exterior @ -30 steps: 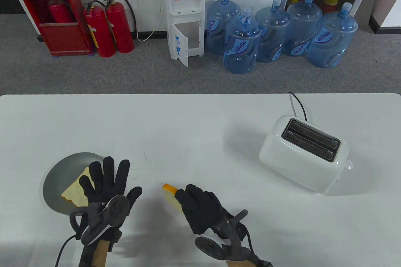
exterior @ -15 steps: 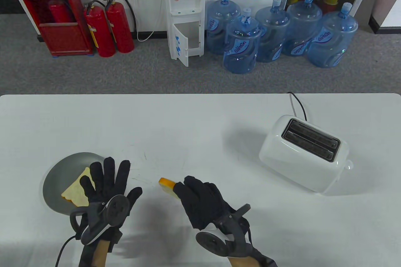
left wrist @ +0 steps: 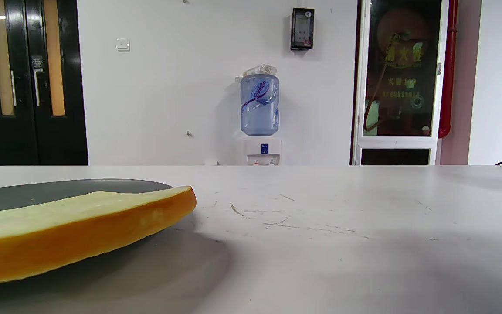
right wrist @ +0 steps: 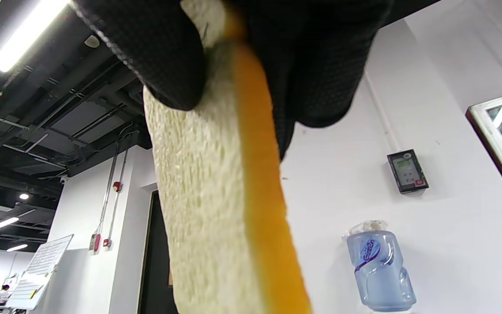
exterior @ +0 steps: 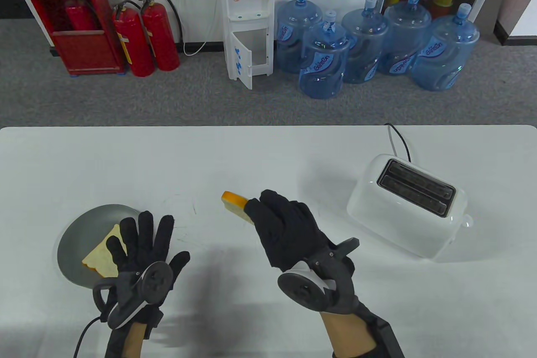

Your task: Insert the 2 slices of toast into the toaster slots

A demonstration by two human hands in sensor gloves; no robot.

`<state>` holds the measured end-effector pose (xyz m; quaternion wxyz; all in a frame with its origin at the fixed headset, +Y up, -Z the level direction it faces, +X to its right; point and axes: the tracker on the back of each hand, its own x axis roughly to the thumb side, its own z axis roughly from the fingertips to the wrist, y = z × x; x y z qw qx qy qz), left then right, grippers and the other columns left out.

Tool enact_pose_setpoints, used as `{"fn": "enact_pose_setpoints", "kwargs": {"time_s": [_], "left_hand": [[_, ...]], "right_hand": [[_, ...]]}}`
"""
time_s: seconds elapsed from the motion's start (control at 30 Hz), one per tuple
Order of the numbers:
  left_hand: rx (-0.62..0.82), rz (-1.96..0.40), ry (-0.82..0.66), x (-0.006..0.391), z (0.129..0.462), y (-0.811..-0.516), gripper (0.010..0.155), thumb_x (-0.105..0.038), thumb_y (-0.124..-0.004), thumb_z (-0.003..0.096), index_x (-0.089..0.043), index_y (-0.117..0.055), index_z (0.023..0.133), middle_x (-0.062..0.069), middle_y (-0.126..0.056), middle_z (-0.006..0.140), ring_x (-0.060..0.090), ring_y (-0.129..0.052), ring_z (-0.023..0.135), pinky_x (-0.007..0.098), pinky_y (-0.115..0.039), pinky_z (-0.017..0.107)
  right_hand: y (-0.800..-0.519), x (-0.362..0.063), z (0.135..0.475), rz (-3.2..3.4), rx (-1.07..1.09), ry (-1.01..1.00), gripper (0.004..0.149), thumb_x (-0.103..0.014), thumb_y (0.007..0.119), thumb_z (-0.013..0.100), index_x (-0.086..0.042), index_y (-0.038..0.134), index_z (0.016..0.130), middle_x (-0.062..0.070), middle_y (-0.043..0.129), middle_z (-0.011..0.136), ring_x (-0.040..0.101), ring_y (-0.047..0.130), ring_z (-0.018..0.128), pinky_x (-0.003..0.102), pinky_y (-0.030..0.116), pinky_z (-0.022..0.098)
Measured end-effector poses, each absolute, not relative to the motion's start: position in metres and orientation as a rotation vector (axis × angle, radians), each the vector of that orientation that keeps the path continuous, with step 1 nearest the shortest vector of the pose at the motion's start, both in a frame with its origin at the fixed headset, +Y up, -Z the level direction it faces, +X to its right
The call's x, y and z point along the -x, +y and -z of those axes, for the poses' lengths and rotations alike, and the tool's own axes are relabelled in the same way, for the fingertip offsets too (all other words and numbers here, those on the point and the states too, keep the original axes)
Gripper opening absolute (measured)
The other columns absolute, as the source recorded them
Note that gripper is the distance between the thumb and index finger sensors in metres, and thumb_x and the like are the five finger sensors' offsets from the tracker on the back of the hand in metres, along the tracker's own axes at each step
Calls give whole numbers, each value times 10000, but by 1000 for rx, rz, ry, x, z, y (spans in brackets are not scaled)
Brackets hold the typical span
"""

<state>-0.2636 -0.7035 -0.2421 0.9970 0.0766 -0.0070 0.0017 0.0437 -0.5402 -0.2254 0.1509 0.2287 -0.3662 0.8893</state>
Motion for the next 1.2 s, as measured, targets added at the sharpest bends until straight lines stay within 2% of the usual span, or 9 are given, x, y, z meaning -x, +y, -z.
{"fn": "enact_pose_setpoints", "kwargs": {"time_s": [0.27,0.63,0.87,1.2], "left_hand": [[-151,-5,-15,264,243,-703,781,-710,-473,535,-398,-201,1197,88,-157,1273,443,-81,1127,631,-151,752],[-143,-2,-9,266,244,-703,781,-710,-473,534,-400,-199,1196,88,-156,1274,445,-82,1128,631,-152,752],[-143,13,-10,265,244,-702,767,-699,-470,539,-403,-201,1194,86,-156,1274,446,-83,1127,631,-151,752],[-139,27,-15,264,244,-702,772,-704,-472,537,-404,-199,1194,89,-156,1274,447,-82,1127,631,-151,752]], "right_hand": [[-499,-74,245,-2545,-492,-1051,602,-302,819,657,-478,444,1094,-16,711,1118,163,1030,821,446,845,722],[-457,-149,260,-2519,-202,-1074,603,-245,774,669,-506,430,1089,-20,662,1161,206,982,897,489,786,773],[-450,-198,265,-2513,-41,-1065,597,-197,704,681,-518,405,1086,-3,616,1192,241,932,956,521,733,806],[-463,-257,276,-2494,196,-1027,578,-186,697,672,-498,435,1082,17,632,1183,263,913,970,554,703,808]]}}
